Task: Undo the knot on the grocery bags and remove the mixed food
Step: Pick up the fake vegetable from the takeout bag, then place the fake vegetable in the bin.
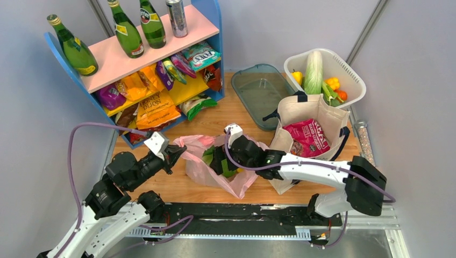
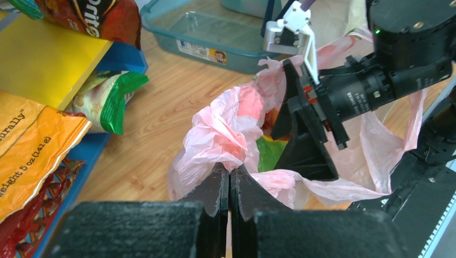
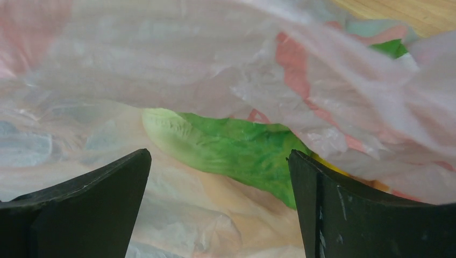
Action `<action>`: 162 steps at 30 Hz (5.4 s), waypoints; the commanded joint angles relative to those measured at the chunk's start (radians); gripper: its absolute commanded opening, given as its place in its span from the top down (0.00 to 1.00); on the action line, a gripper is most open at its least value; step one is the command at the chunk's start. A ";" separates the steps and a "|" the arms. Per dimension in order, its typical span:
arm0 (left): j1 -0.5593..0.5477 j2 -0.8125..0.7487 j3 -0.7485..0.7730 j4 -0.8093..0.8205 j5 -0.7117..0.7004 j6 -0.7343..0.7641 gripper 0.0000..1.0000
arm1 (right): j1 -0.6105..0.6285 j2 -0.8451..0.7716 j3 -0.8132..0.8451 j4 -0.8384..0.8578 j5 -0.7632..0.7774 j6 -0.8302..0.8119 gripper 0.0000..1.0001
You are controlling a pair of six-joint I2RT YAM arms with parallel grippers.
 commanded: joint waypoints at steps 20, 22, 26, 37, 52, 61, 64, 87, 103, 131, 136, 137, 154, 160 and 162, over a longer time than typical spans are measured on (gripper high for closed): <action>0.004 0.032 -0.015 0.010 0.001 -0.014 1.00 | -0.035 0.114 -0.104 0.356 -0.085 0.129 0.00; 0.004 0.033 -0.015 0.010 0.002 -0.014 1.00 | -0.063 0.080 -0.123 0.360 -0.079 0.204 0.00; 0.004 0.035 -0.015 0.010 0.002 -0.015 1.00 | -0.119 0.040 -0.160 0.381 -0.075 0.346 0.00; 0.004 0.050 -0.015 0.009 0.008 -0.014 1.00 | -0.134 0.221 -0.066 0.423 -0.199 0.395 0.05; 0.004 0.070 -0.013 0.007 0.018 -0.011 1.00 | -0.096 0.309 -0.012 0.553 -0.345 0.377 0.44; 0.004 0.068 -0.008 -0.008 -0.051 -0.011 1.00 | -0.095 0.182 -0.095 0.657 -0.333 0.319 1.00; 0.004 0.066 -0.005 -0.014 -0.086 -0.008 1.00 | -0.092 0.086 -0.145 0.682 -0.285 0.279 1.00; 0.004 0.233 0.072 -0.038 -0.479 0.048 1.00 | -0.090 -0.540 -0.127 0.317 -0.056 -0.109 1.00; 0.004 0.282 0.075 -0.025 -0.760 0.122 1.00 | -0.095 -0.599 0.043 0.433 0.074 -0.397 1.00; 0.004 0.221 0.028 0.015 -0.697 0.109 1.00 | -0.899 -0.244 0.421 0.271 -0.029 -0.476 1.00; 0.004 0.223 0.024 0.022 -0.688 0.113 1.00 | -1.072 -0.178 0.425 0.294 -0.091 -0.413 1.00; 0.004 0.225 0.024 0.024 -0.685 0.114 1.00 | -1.097 -0.169 0.423 0.308 -0.106 -0.401 1.00; 0.004 0.218 0.019 0.030 -0.680 0.118 1.00 | -1.377 0.082 0.411 0.584 -0.282 -0.265 1.00; 0.004 0.217 0.018 0.034 -0.673 0.121 1.00 | -1.396 0.198 0.439 0.624 -0.302 -0.306 1.00; 0.004 0.217 0.019 0.035 -0.669 0.123 1.00 | -1.396 0.233 0.442 0.644 -0.319 -0.324 1.00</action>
